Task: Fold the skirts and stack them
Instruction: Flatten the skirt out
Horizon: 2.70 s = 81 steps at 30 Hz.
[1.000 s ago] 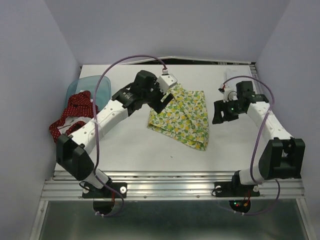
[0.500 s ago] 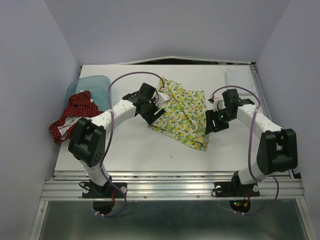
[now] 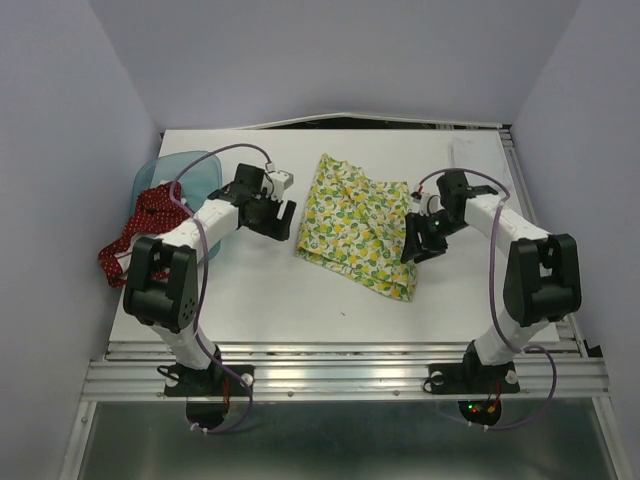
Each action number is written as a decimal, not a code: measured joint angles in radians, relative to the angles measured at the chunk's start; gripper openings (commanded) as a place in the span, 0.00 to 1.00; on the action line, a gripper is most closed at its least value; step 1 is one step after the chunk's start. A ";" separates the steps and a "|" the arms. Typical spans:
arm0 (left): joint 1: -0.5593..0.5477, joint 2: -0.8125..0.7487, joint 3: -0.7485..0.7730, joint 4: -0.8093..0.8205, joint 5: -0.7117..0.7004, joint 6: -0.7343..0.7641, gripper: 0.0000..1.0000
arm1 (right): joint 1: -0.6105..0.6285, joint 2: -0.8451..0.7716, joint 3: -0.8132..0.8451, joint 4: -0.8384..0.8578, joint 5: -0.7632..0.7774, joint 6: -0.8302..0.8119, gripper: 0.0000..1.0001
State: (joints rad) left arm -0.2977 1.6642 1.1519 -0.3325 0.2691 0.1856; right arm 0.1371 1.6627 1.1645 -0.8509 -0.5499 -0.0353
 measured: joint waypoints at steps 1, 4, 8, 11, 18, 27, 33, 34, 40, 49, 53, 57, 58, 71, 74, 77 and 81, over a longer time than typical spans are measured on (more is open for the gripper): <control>-0.002 -0.002 -0.011 0.002 0.005 -0.007 0.89 | 0.003 0.005 0.000 -0.013 0.000 0.000 0.53; -0.002 -0.007 -0.064 0.031 0.042 -0.052 0.88 | 0.017 0.029 0.000 -0.048 -0.001 -0.002 0.36; -0.001 -0.008 -0.134 0.068 0.079 -0.095 0.84 | 0.033 0.073 0.000 -0.074 -0.009 -0.004 0.12; 0.004 -0.008 -0.162 0.083 0.108 -0.116 0.80 | 0.035 0.093 0.008 -0.091 -0.009 -0.009 0.01; 0.006 -0.008 -0.212 0.152 0.182 -0.151 0.73 | 0.017 0.056 0.066 -0.109 -0.085 0.018 0.01; 0.006 -0.053 -0.318 0.288 0.215 -0.242 0.75 | -0.058 -0.008 0.183 -0.022 -0.418 0.150 0.01; 0.006 -0.050 -0.325 0.345 0.215 -0.289 0.74 | -0.084 -0.013 0.199 0.138 -0.550 0.308 0.01; 0.006 -0.045 -0.325 0.356 0.219 -0.297 0.74 | -0.084 -0.013 0.205 0.174 -0.566 0.349 0.01; 0.006 -0.005 -0.325 0.421 0.250 -0.359 0.74 | -0.084 -0.016 0.285 0.340 -0.603 0.502 0.01; -0.054 0.031 -0.325 0.511 0.273 -0.421 0.75 | -0.084 -0.100 0.186 0.825 -0.600 0.869 0.01; -0.080 0.041 -0.325 0.544 0.290 -0.452 0.77 | -0.084 -0.100 0.169 0.905 -0.590 0.929 0.01; -0.099 0.040 -0.334 0.586 0.312 -0.486 0.79 | -0.084 -0.100 0.168 0.949 -0.583 0.959 0.01; -0.101 0.034 -0.342 0.594 0.314 -0.493 0.79 | -0.084 -0.100 0.168 0.956 -0.580 0.966 0.01; -0.217 -0.069 -0.434 0.662 0.323 -0.576 0.76 | -0.084 -0.100 0.168 0.989 -0.537 1.009 0.01; -0.246 -0.032 -0.410 0.684 0.295 -0.607 0.64 | -0.084 -0.100 0.168 0.992 -0.531 1.017 0.01; -0.250 0.027 -0.361 0.668 0.219 -0.636 0.50 | -0.085 -0.100 0.168 0.993 -0.530 1.027 0.01; -0.237 0.054 -0.295 0.610 0.095 -0.651 0.11 | -0.090 -0.100 0.168 0.993 -0.530 1.040 0.01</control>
State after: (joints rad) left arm -0.5346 1.7184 0.8570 0.2779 0.3641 -0.4652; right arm 0.0467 1.5623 1.3327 0.1421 -1.0798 1.0046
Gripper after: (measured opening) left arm 0.353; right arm 0.020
